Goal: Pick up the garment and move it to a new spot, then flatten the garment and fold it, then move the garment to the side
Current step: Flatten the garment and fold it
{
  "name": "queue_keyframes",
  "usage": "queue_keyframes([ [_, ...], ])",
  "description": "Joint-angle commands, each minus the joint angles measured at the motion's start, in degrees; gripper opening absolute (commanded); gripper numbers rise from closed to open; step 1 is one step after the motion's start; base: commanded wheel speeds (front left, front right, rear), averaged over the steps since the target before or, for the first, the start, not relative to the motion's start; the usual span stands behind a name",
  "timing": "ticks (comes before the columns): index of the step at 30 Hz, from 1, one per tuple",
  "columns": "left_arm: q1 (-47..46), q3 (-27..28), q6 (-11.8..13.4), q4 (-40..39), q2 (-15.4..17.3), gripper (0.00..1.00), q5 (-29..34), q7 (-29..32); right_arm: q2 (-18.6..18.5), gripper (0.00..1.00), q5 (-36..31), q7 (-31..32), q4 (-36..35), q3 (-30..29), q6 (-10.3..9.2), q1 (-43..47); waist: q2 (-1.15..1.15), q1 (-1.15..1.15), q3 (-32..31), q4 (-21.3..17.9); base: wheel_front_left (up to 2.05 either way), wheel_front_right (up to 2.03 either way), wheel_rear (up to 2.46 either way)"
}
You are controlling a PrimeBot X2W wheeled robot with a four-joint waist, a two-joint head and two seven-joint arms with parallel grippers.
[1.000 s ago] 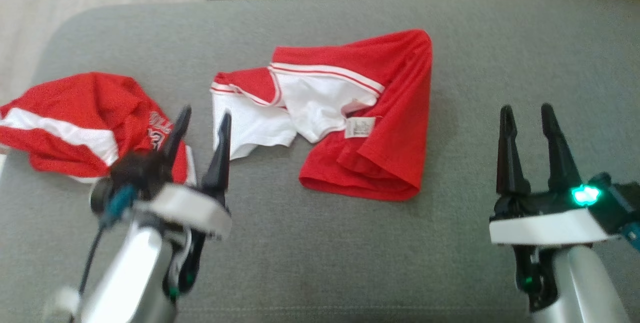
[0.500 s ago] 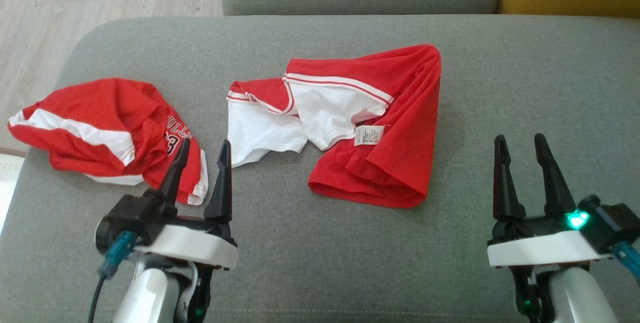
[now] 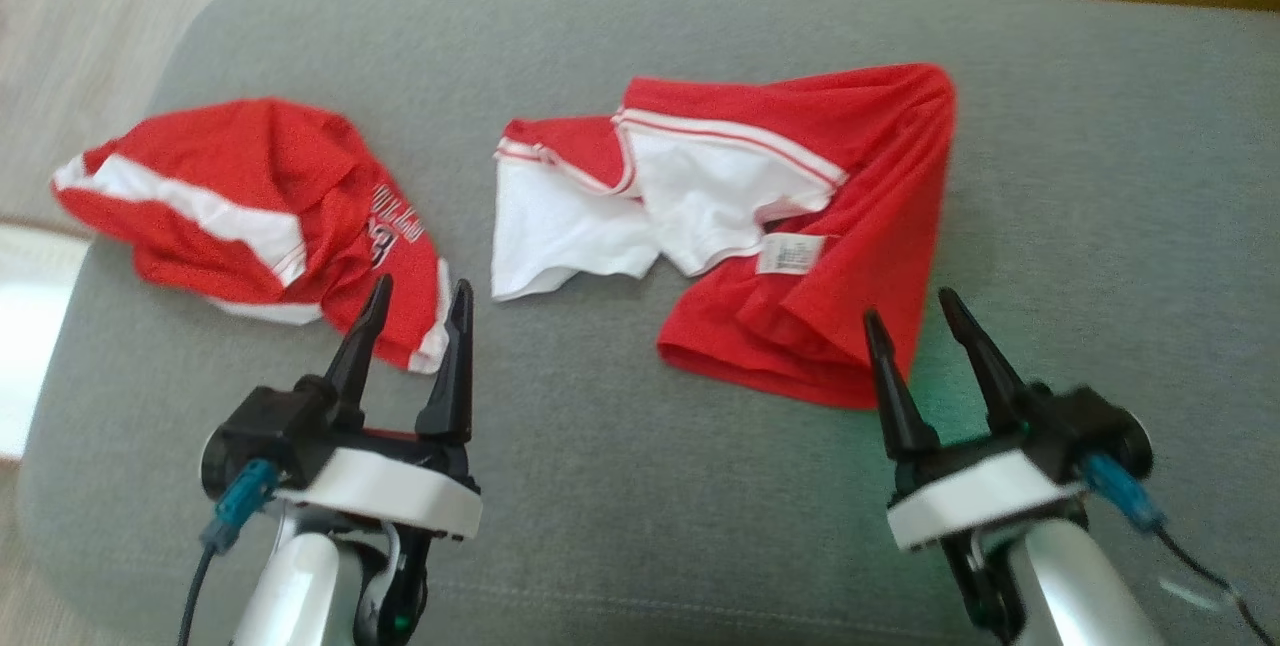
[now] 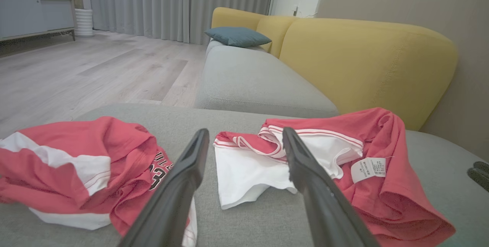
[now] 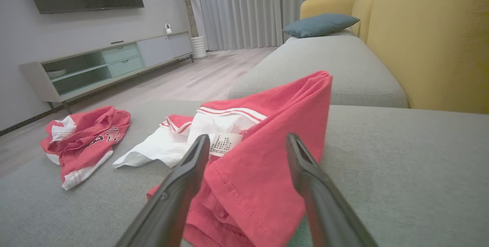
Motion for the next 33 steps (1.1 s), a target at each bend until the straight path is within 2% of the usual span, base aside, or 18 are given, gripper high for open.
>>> queue_keyframes([
  [1,-3.23,1.55,-0.28,-2.12,-0.10,1.00,0.57,-0.69,-0.31,1.00,-0.78,0.38,-0.03,1.59,-0.04,-3.88,0.00,0.00,1.85,2.02,0.00,0.00,0.00],
  [7,-4.18,0.26,-0.16,-2.34,-0.21,1.00,-0.96,-0.69,-0.31,1.00,-4.27,1.53,8.29,0.89,-0.04,-8.10,0.00,0.00,4.13,5.87,0.00,0.00,0.00],
  [17,-4.59,-1.32,0.96,-2.17,-0.23,1.00,-2.16,-0.69,-0.31,1.00,-8.72,0.55,14.71,-3.94,-0.04,-10.95,0.00,0.00,5.66,8.49,0.00,0.00,0.00],
  [18,-4.59,-1.38,1.06,-2.17,-0.23,1.00,-2.21,-0.69,-0.31,0.42,-8.74,0.41,15.17,-4.02,-0.04,-11.18,0.00,0.00,5.66,8.50,0.00,0.00,0.00],
  [19,-4.57,-1.36,1.13,-2.15,-0.23,1.00,-2.21,-0.69,-0.31,0.00,-8.78,0.25,15.47,-4.15,-0.04,-11.43,0.00,0.00,5.61,8.43,0.00,0.00,0.00],
  [26,-4.07,-0.29,1.17,-1.62,-0.23,1.00,-1.97,-0.69,-0.31,0.00,-7.22,-0.68,15.17,-6.04,-0.04,-11.77,0.00,0.00,3.58,5.57,0.00,0.00,0.00],
  [33,-3.05,0.28,0.87,-1.77,-0.23,1.00,-2.41,-0.69,-0.31,0.00,-5.59,-0.87,10.93,-8.14,-0.04,-10.65,0.00,0.00,0.79,1.06,0.00,0.00,0.00],
])
